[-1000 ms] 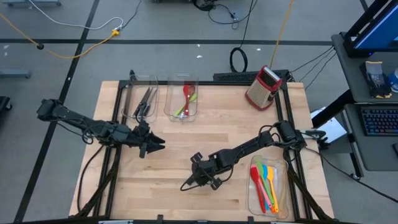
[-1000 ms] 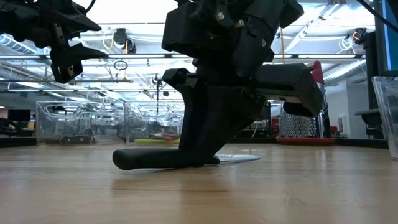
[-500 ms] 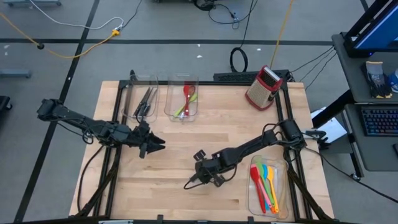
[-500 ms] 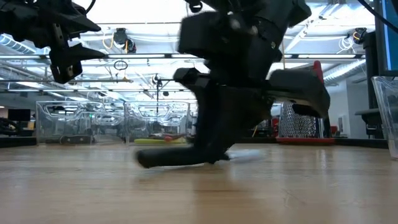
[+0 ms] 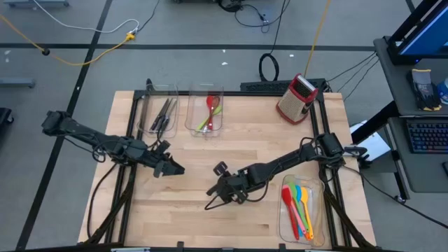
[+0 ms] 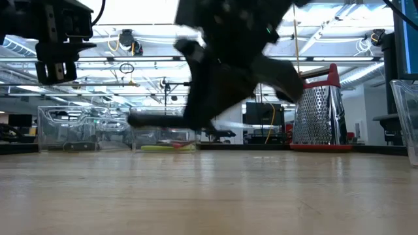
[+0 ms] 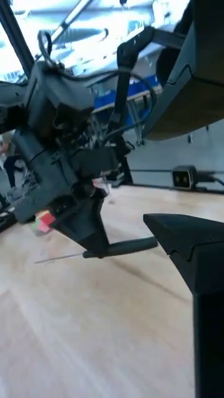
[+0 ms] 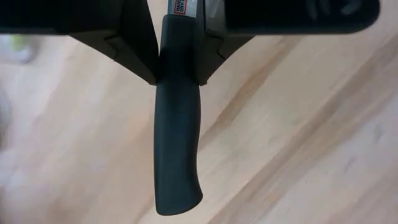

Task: Pick & Place Kitchen Items
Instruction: Put the black knife into the top left transparent bin

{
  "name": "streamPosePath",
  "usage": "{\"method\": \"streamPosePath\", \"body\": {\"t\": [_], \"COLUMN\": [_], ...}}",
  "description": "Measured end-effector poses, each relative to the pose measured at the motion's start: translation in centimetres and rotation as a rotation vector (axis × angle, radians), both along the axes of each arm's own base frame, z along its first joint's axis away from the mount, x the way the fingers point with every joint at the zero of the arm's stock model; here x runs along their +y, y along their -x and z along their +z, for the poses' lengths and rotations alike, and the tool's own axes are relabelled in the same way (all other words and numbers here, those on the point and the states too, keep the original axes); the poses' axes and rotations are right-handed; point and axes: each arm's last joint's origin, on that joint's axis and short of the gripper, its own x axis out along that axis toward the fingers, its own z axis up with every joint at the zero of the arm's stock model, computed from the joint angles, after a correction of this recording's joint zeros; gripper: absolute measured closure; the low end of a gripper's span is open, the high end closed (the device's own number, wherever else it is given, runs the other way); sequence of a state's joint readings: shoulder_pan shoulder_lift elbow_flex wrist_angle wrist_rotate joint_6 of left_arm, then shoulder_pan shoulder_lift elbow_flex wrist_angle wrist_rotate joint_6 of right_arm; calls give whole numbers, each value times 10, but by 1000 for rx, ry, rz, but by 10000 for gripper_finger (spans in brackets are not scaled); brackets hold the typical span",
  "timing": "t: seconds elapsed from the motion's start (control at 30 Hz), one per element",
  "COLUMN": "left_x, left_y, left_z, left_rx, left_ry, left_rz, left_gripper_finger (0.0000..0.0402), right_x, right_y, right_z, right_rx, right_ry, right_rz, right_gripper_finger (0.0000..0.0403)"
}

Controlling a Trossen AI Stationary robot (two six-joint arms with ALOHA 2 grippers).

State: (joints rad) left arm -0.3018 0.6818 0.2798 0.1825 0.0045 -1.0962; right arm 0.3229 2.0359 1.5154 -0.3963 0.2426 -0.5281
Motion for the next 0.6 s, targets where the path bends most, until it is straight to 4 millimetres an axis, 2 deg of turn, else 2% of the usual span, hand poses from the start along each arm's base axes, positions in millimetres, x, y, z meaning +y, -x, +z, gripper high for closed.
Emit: {"method": "streamPosePath", "body": {"t": [0.17, 0.37, 0.47, 0.6], "left_x": [-3, -9, -11, -16], "left_y": [-8, -21, -27, -39], "left_z": [0, -10, -13, -6], "left_rx": [-23, 38, 65, 56], "left_ry": [30, 112, 143, 135], "left_rz": [-18, -49, -67, -103], "left_gripper_finger": [195, 195, 195, 195], "right_x": [3, 4, 5, 5], "right_y": [-12, -25, -28, -30], "right_z": [24, 57, 69, 76], "right_rx": [-83, -193, -227, -251], "right_ry": [27, 86, 109, 148], "right_rz": [29, 49, 53, 73], "right_gripper_finger": [336, 336, 336, 336]}}
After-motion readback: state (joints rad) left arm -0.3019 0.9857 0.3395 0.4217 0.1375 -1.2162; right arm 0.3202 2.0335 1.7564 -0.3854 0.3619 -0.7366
